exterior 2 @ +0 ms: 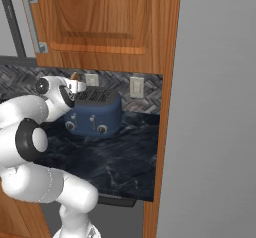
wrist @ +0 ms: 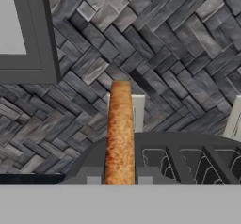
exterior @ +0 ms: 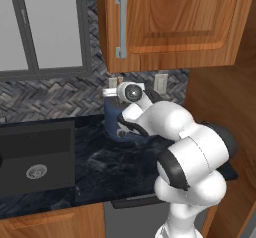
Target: Start the toaster. Once the lever pops up, take the bread to the plate on the dining counter.
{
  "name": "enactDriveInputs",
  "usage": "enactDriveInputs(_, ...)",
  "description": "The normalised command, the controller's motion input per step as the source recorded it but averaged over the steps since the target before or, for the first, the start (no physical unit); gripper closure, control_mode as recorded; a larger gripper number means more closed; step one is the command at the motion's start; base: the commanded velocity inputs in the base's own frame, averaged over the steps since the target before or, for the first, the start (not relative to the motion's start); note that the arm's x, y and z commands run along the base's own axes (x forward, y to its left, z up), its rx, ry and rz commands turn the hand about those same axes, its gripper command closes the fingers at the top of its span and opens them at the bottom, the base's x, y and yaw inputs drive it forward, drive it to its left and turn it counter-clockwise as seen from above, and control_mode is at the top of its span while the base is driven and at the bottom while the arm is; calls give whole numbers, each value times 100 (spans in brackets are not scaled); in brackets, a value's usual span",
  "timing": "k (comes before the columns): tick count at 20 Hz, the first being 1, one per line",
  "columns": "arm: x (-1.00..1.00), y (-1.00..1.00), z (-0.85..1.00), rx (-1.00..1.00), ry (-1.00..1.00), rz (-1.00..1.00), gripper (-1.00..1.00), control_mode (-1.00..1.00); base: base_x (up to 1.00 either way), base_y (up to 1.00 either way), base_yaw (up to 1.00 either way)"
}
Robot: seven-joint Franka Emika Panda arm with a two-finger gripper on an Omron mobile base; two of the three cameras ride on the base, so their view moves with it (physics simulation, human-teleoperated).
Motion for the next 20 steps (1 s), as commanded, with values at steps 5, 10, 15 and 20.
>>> enactDriveInputs(5,-11,0,20,0,0,0,100,-100,0,0,0)
enactDriveInputs(10,-34,0,10,0,0,0,100,-100,0,0,0)
enactDriveInputs(15,-45,-1,0,0,0,0,100,-100,0,0,0)
enactDriveInputs(20,-57,-14,9,0,0,0,100,-100,0,0,0)
